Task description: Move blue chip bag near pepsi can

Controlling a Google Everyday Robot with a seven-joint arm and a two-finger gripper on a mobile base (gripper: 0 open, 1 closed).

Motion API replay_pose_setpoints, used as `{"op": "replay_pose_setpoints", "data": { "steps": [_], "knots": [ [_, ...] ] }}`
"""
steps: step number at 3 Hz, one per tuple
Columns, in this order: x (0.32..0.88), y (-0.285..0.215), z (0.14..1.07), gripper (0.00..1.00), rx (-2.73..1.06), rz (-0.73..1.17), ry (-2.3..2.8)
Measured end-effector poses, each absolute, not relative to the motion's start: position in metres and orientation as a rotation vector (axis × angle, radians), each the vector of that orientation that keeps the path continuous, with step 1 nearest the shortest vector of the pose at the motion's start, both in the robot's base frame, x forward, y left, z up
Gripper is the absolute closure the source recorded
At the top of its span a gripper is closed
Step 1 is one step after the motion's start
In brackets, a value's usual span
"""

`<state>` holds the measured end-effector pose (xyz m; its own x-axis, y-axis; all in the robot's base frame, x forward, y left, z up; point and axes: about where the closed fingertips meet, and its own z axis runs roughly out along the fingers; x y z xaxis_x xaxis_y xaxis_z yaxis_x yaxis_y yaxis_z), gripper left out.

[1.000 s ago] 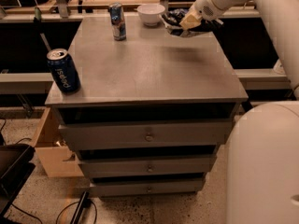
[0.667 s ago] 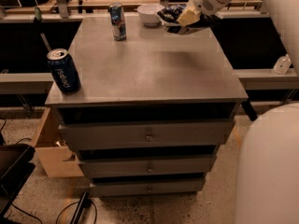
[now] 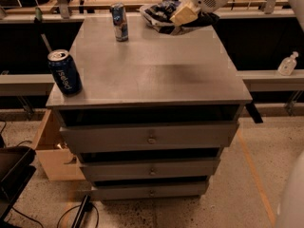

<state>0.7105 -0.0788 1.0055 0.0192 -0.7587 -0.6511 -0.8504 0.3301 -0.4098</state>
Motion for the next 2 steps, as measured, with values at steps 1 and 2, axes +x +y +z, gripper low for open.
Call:
{"op": "replay_pose_setpoints", "data": {
  "steps": [1,2],
  "knots": [
    [0.6820,-0.0468,1.0102,1.00,-1.525,0.286,1.630],
    [0.6803,-0.0400,1.0041,1.00,-1.543,0.283,1.620]
  ]
}}
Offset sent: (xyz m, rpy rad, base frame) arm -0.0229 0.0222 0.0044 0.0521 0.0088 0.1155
